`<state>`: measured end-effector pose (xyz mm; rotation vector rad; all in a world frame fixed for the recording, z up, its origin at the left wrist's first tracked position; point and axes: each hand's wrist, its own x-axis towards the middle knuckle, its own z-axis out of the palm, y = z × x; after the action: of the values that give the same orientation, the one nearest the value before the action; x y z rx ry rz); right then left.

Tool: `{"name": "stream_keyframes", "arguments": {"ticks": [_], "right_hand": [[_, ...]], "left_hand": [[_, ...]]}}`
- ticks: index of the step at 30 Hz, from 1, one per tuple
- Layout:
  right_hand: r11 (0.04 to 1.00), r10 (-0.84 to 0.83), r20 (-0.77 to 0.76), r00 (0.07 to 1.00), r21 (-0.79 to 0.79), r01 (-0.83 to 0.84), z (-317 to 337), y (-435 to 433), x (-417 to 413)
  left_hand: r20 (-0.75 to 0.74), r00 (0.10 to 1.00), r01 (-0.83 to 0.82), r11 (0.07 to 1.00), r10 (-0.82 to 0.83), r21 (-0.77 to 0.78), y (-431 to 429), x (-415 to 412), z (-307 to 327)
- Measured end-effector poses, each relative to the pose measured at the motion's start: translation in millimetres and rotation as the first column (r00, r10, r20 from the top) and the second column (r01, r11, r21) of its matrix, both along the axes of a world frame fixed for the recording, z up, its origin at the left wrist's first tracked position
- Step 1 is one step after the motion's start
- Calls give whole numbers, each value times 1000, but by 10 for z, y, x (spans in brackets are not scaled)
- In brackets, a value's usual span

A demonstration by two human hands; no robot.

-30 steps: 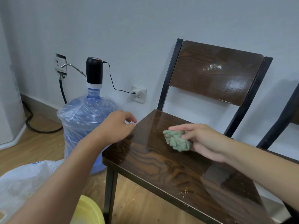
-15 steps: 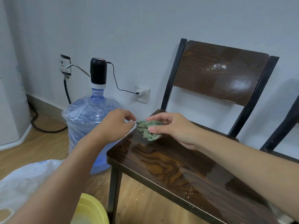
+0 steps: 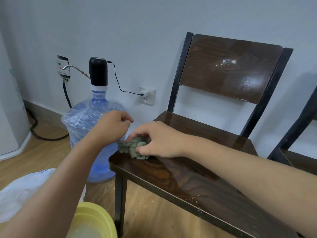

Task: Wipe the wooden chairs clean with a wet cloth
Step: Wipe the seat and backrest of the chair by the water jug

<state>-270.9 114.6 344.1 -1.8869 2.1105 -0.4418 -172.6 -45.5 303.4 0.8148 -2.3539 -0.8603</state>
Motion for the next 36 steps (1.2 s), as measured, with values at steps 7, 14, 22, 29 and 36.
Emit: {"name": "stream_keyframes", "arguments": {"ticks": [7, 14, 22, 29, 36], "right_hand": [[988, 128, -12, 992, 85, -127, 96, 450, 115], [993, -51, -47, 998, 101, 56, 126, 1299, -251], [984, 71, -54, 996, 168, -61, 138, 1921, -74], [977, -202, 37, 979, 84, 198, 384, 2173, -539], [963, -255, -52, 965, 73, 259, 63, 2298, -546]], "left_hand": [[21, 995, 96, 995, -96, -13, 152, -53, 5], [94, 980, 192, 966, -178, -174, 443, -167, 42], [208, 917, 387, 882, -339, -268, 861, -240, 118], [281, 821, 560, 796, -497, -230, 1115, -227, 142], [291, 749, 659, 715, -595, -234, 1277, -146, 168]]}}
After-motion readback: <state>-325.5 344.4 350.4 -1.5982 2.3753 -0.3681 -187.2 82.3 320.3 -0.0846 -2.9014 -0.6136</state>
